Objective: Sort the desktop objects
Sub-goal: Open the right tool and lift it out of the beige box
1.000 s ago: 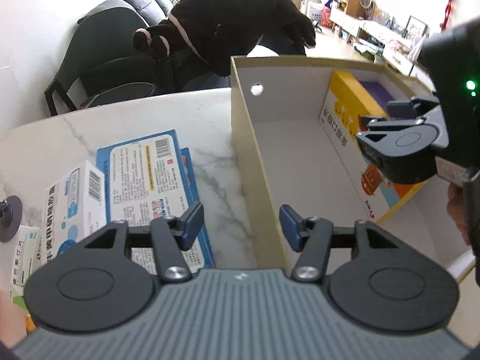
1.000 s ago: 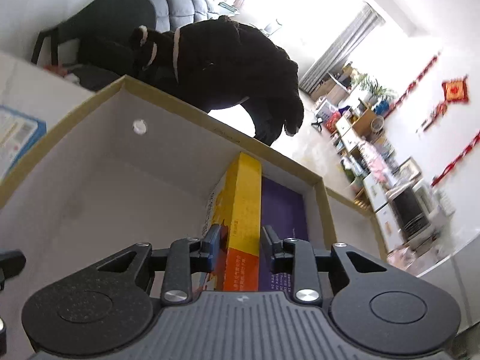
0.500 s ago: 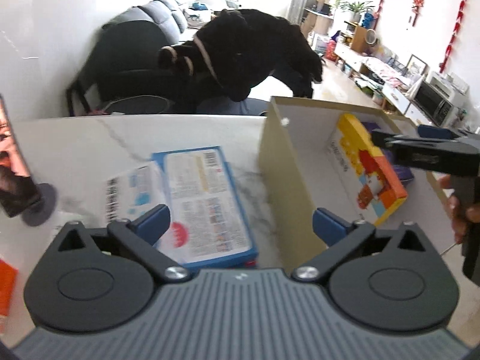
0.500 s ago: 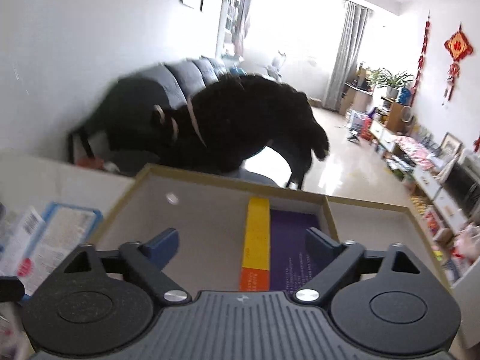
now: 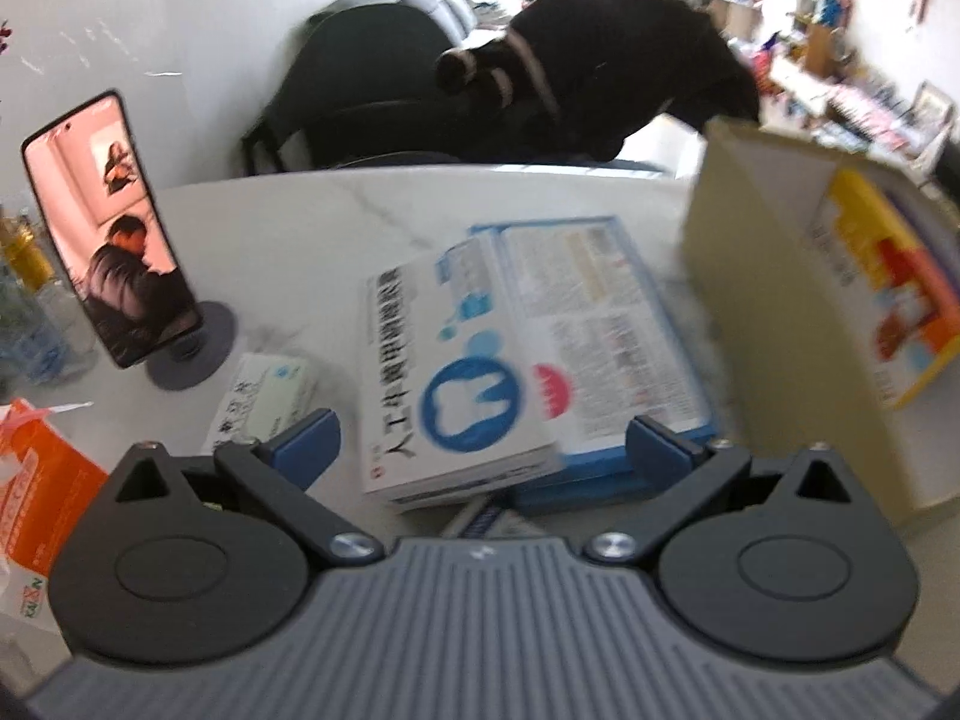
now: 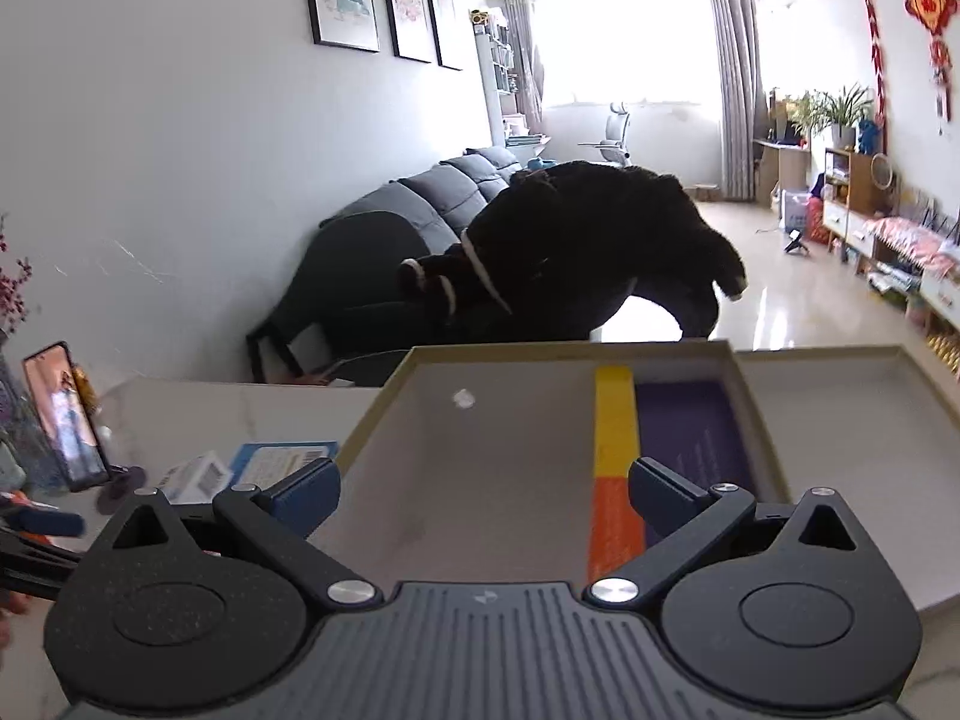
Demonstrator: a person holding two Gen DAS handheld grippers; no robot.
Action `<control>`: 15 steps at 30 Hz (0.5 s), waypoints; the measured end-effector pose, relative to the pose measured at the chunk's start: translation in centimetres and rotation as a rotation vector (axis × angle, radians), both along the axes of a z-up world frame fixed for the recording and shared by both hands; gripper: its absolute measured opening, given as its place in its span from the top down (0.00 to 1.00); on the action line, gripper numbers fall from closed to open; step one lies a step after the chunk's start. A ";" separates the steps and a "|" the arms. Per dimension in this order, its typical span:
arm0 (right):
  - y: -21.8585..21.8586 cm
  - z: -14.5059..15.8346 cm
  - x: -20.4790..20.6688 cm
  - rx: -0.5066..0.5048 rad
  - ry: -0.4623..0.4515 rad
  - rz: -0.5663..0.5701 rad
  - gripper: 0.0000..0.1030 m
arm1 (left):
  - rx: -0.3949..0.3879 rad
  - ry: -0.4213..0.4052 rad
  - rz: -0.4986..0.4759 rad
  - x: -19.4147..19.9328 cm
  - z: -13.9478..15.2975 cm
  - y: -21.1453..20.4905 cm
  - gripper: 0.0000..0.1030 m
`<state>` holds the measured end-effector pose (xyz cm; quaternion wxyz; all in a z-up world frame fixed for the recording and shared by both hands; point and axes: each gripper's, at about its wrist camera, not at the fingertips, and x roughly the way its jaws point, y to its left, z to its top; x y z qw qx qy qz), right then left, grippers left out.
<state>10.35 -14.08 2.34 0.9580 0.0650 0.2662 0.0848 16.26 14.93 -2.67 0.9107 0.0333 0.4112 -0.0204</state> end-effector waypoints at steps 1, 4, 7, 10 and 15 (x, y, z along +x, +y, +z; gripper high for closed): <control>0.1 -0.1 -0.1 0.003 0.001 0.006 0.00 | 0.006 0.003 0.010 0.2 -0.4 0.2 0.00; 0.3 -0.3 -0.4 0.001 0.007 0.030 0.00 | -0.006 0.011 0.053 0.7 -1.4 0.9 0.00; 0.3 -0.4 -0.3 0.009 0.017 0.033 0.00 | -0.019 0.008 0.101 0.9 -1.9 1.7 0.00; 0.2 -0.6 -0.4 0.014 0.021 0.030 0.00 | -0.003 0.000 0.139 1.0 -2.0 2.3 0.00; 0.3 -1.1 -0.3 0.019 0.022 0.033 0.00 | 0.046 -0.011 0.195 1.5 -2.3 3.0 0.00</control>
